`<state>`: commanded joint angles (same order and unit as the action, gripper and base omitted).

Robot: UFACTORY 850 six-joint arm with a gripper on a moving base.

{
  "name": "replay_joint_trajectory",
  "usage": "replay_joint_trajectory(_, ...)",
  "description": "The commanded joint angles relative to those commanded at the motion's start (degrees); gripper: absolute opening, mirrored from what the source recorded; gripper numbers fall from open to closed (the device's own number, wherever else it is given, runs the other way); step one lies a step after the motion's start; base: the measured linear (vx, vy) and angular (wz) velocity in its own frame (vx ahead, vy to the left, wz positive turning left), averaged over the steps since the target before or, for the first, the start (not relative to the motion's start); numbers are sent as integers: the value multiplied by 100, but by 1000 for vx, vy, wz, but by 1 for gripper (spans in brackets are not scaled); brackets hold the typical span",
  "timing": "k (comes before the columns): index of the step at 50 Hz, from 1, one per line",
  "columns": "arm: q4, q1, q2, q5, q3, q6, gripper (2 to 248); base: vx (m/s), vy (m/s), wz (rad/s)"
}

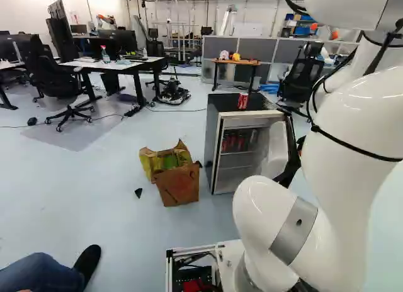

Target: Grab a drink from the fridge

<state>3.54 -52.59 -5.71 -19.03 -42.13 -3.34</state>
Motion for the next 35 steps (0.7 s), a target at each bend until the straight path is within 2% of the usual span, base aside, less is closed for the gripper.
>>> replay_joint_trajectory(35, 409, 580, 345, 298, 377, 0, 247, 0, 0, 0)
